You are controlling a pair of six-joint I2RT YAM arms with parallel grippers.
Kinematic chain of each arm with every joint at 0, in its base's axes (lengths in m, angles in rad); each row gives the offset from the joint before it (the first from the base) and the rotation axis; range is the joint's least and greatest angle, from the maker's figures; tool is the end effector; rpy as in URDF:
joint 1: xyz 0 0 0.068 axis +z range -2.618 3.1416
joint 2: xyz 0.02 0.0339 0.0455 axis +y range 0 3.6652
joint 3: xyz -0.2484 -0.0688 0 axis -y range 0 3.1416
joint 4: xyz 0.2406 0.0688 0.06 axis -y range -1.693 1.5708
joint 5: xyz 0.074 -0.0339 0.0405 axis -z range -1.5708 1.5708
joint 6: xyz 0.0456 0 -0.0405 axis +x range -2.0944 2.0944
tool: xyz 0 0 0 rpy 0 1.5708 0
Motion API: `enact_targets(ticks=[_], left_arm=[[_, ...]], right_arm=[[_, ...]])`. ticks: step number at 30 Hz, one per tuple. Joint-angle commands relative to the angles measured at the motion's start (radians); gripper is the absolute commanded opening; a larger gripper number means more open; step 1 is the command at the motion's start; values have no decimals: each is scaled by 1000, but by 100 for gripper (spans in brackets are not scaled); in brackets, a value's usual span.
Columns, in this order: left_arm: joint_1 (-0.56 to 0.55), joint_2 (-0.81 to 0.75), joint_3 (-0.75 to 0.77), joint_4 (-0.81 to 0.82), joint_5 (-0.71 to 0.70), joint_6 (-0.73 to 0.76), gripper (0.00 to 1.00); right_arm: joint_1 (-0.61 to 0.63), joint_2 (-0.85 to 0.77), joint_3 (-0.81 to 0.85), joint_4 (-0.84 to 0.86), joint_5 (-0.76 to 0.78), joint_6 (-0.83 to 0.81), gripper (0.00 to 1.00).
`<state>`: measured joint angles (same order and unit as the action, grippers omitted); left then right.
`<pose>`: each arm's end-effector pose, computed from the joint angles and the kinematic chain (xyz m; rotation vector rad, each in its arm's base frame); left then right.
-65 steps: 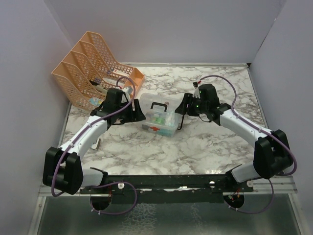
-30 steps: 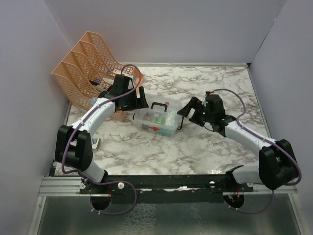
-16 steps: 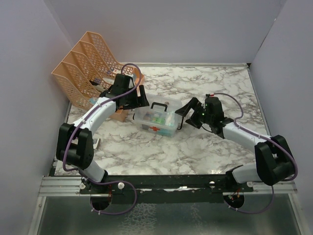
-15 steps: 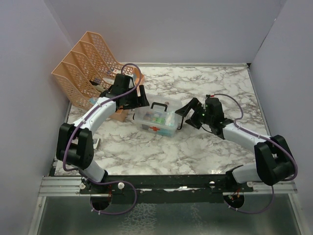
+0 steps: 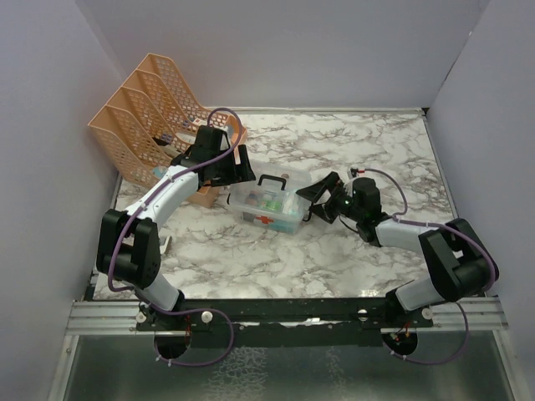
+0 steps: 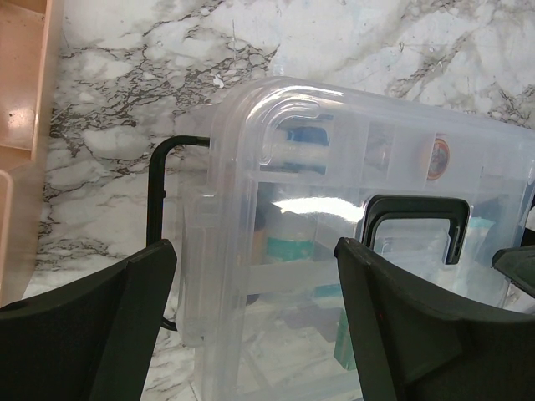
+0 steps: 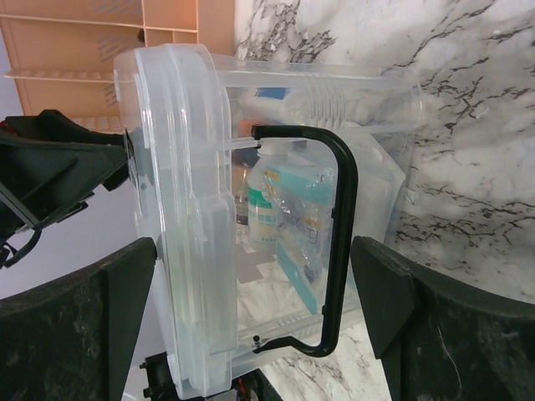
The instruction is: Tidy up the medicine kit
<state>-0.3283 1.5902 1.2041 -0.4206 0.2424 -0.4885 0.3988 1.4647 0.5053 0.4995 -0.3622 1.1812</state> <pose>0.3298 -0.1239 0.2414 -0.0766 2.4528 -0.6651 0.2568 0.1257 0.1462 0.6265 2.1950 1.2922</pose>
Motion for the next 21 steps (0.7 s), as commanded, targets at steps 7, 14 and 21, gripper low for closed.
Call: enact_targets(ticks=[7, 14, 21], left_arm=[[1, 44, -19, -86, -13, 30, 79], [0, 32, -20, -87, -11, 37, 78], [1, 28, -29, -82, -9, 40, 77]], right_arm=[[11, 21, -53, 64, -6, -9, 96], [11, -36, -20, -130, 42, -34, 78], [12, -129, -5, -241, 83, -79, 68]])
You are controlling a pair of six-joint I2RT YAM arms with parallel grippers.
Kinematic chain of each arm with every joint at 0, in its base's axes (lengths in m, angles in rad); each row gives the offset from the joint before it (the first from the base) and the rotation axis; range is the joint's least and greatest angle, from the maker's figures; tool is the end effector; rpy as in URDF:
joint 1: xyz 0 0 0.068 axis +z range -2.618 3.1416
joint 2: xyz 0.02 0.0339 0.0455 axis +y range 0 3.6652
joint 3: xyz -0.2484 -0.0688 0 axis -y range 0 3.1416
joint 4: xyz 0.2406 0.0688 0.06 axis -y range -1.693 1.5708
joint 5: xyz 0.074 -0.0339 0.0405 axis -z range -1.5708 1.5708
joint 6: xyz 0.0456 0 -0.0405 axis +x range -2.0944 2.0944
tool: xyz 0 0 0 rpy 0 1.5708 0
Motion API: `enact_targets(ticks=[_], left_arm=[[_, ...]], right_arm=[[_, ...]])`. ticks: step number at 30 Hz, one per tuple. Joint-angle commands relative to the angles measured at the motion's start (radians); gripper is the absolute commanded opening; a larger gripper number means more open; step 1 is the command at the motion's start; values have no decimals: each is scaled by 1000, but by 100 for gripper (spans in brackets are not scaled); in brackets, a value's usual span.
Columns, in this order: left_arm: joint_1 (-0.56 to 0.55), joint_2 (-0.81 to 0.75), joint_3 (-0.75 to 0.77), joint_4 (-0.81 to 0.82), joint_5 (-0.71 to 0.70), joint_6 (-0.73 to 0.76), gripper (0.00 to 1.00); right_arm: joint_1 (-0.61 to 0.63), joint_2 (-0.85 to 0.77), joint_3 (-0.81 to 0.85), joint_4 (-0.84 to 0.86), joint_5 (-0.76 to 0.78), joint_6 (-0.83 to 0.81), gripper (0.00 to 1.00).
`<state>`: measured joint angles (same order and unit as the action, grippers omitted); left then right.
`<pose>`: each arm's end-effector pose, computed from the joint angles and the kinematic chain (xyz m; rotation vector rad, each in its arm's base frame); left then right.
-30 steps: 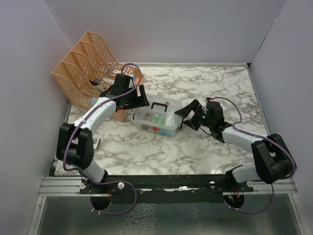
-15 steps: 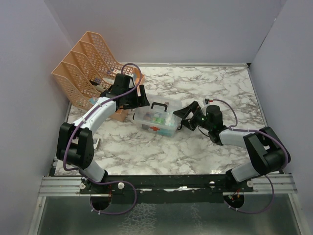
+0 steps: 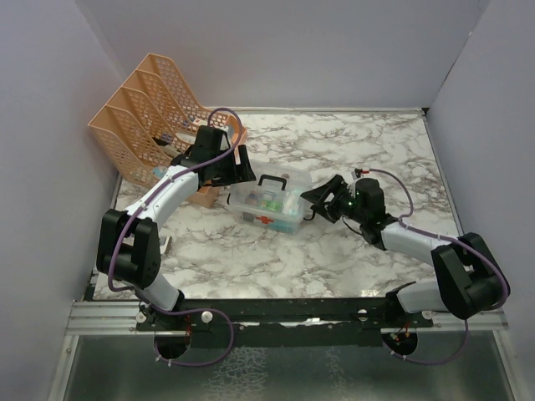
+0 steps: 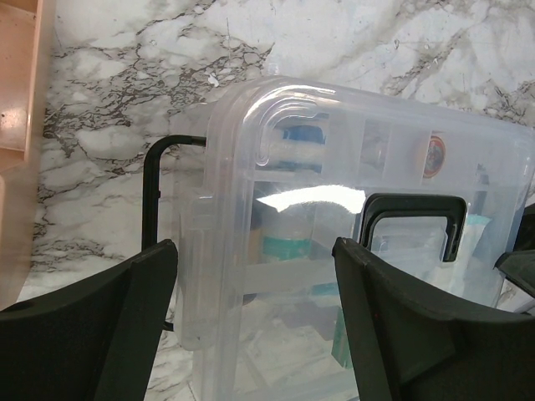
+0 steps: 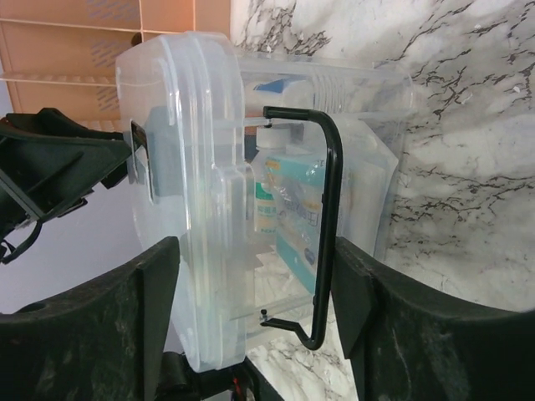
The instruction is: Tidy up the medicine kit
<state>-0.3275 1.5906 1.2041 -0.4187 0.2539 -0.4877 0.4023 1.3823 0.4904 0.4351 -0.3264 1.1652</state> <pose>0.3298 -0.1242 0.2416 -0.0705 2.4526 -0.6783 0.2486 0.1217 0.1562 0.6248 2.1788 1.2543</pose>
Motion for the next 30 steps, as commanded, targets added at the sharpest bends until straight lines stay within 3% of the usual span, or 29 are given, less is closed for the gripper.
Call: enact_targets(ticks=[1, 11, 16, 27, 30], left_arm=[[-1, 28, -31, -84, -19, 42, 76], [0, 24, -38, -78, -13, 44, 72], [-1, 24, -40, -74, -4, 46, 61], [0, 15, -60, -69, -18, 37, 59], [0, 4, -80, -69, -29, 36, 65]], right_arm=[[9, -60, 14, -188, 49, -70, 66], [10, -86, 101, -345, 79, -142, 57], [26, -88, 155, -431, 115, -176, 51], [81, -92, 247, -556, 238, -202, 47], [102, -101, 273, -590, 278, -211, 49]])
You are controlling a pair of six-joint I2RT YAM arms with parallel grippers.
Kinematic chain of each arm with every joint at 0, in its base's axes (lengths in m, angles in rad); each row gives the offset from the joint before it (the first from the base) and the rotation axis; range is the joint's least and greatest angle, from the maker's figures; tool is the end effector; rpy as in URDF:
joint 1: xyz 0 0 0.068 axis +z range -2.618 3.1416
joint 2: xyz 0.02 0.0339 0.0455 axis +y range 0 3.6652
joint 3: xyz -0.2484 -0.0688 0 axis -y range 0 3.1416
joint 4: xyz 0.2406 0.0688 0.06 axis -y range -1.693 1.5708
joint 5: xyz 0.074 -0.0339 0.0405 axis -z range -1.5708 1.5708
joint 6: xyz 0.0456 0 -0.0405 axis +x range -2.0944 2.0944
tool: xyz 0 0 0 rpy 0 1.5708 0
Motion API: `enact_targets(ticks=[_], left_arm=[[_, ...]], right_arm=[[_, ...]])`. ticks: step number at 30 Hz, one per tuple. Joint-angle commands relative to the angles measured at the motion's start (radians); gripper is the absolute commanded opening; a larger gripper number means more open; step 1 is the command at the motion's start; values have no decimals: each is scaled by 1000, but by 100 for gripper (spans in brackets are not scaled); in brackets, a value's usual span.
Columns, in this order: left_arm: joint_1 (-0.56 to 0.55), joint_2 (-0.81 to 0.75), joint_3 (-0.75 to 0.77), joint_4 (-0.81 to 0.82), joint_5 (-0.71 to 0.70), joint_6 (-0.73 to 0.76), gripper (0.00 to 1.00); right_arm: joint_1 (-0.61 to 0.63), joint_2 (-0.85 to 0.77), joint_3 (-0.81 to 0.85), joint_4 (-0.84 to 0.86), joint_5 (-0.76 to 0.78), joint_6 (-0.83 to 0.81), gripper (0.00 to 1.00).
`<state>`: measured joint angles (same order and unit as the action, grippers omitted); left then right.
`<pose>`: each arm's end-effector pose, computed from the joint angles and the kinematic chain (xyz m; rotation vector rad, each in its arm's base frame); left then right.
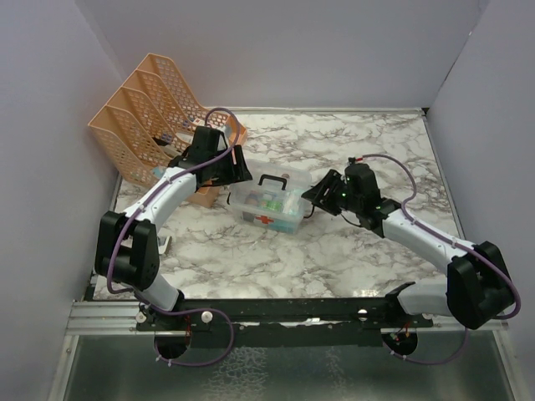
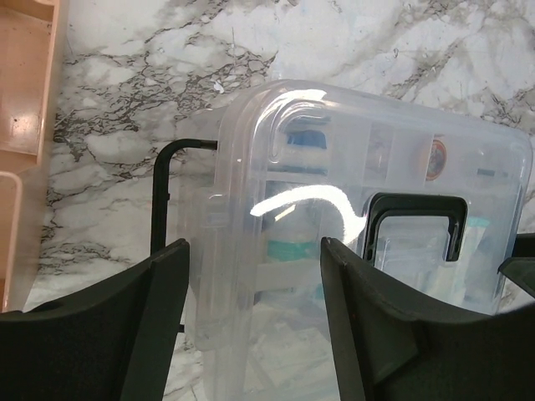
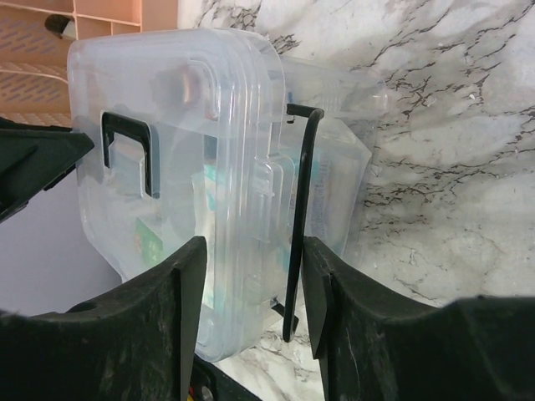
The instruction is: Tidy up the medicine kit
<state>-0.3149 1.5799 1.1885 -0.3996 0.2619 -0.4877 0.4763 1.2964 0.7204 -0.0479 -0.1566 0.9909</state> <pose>0.3297 -0.1198 0.2416 -0.0788 2.4369 -0.6860 0.2489 0.1364 0.2023 0.5101 2.3122 0.9494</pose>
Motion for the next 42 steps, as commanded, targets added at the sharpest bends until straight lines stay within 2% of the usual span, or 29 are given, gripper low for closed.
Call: enact_targets(ticks=[1, 6, 11, 16, 27, 34, 42], left_arm=[[-13, 11, -69, -87, -42, 37, 67], [-13, -12, -89, -89, -90, 36, 72], [-12, -29, -104, -96, -125, 33, 77], [-12, -25, -101, -97, -124, 30, 76], [-13, -5, -86, -96, -115, 29, 75], [-13, 2, -83, -96, -110, 32, 74], [-12, 5, -82, -96, -96, 32, 73]], right_arm=[[33, -18, 53, -121, 119, -41, 51], [60, -15, 104, -178, 158, -69, 56], [76, -6, 124, -195, 151, -77, 57], [103, -5, 160, -234, 177, -74, 50], [151, 29, 223, -334, 310, -77, 45], [177, 53, 261, -357, 356, -88, 36], [207, 77, 284, -373, 421, -79, 33]])
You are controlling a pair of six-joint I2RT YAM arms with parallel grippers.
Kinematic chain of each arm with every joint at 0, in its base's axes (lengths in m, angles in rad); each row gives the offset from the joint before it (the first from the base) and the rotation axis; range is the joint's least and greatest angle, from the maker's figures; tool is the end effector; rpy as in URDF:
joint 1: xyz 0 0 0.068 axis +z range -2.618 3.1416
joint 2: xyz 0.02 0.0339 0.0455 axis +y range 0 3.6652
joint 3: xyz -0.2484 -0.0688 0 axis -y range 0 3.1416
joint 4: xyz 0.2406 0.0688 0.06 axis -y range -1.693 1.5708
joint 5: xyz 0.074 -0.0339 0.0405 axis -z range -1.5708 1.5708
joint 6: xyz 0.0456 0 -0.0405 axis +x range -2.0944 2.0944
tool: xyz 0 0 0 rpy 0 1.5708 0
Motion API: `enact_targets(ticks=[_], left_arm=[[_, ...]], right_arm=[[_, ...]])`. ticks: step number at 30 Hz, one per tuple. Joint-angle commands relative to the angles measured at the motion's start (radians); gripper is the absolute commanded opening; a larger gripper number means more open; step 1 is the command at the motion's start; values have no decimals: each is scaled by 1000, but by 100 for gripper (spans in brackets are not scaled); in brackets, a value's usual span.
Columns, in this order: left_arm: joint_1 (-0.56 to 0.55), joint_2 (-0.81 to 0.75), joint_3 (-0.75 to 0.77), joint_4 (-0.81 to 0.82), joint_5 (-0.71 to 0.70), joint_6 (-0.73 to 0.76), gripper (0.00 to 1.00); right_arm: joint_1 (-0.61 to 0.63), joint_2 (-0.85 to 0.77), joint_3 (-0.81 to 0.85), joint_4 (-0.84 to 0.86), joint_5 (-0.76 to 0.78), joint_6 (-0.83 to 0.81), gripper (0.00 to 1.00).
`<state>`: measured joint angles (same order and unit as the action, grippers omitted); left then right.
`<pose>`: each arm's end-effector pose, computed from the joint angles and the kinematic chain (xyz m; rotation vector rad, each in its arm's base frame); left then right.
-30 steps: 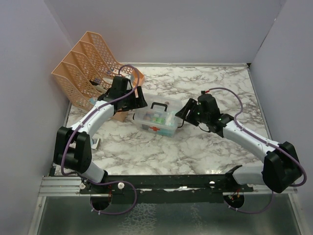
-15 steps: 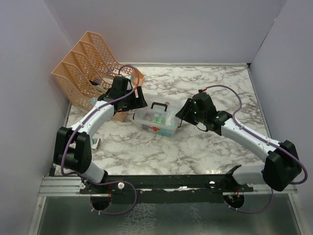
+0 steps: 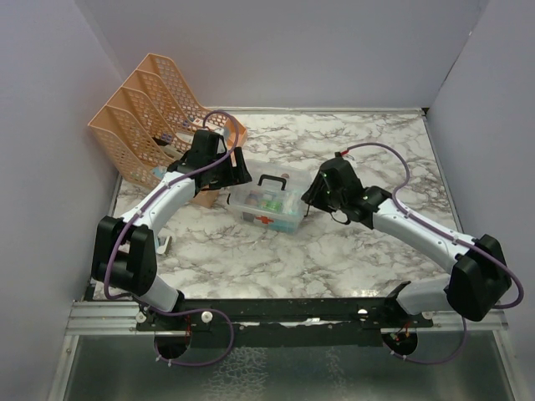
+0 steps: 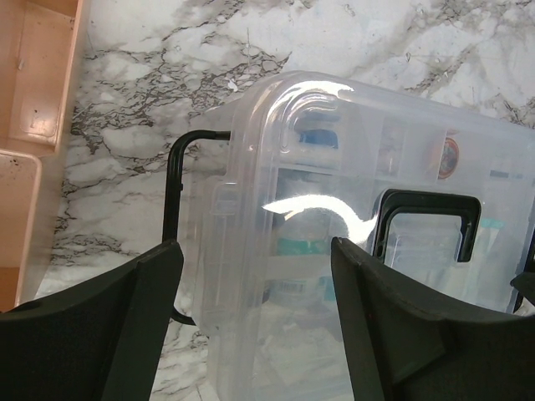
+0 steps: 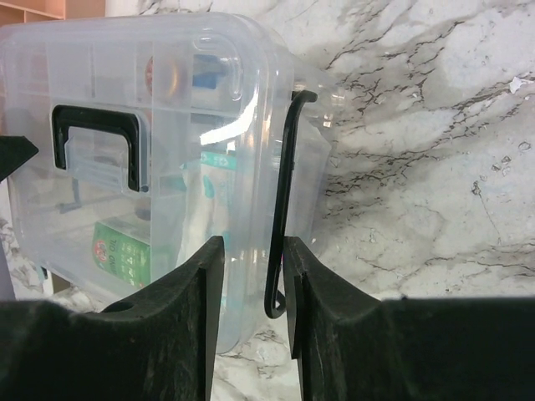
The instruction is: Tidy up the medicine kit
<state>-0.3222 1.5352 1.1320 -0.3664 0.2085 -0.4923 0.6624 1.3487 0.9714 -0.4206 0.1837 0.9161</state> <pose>0.3206 -0.1170 0.2400 -0.0983 2.4096 -0.6356 0.2370 0.1743 0.2379 0.3959 2.3878 0.5417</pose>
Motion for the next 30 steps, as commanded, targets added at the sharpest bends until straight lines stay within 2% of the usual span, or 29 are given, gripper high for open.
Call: enact_targets(ticks=[1, 5, 11, 13, 16, 21, 30], left_arm=[[-4, 51, -24, -130, -38, 37, 72], [-4, 53, -21, -131, -29, 37, 68], [-4, 54, -25, -130, -21, 35, 67], [-4, 51, -26, -130, -8, 36, 67], [-4, 45, -28, -129, 23, 39, 68], [-6, 38, -45, -125, 111, 42, 68], [-46, -7, -146, 10, 274, -91, 65]], right_arm=[[25, 29, 39, -4, 88, -3, 31], [36, 41, 58, -14, 104, -11, 29], [43, 46, 71, -16, 103, -28, 28], [43, 42, 82, -29, 106, -35, 34], [43, 21, 102, -54, 139, -47, 50], [43, -23, 132, -73, 154, -139, 66], [42, -29, 173, -26, -2, -306, 69]])
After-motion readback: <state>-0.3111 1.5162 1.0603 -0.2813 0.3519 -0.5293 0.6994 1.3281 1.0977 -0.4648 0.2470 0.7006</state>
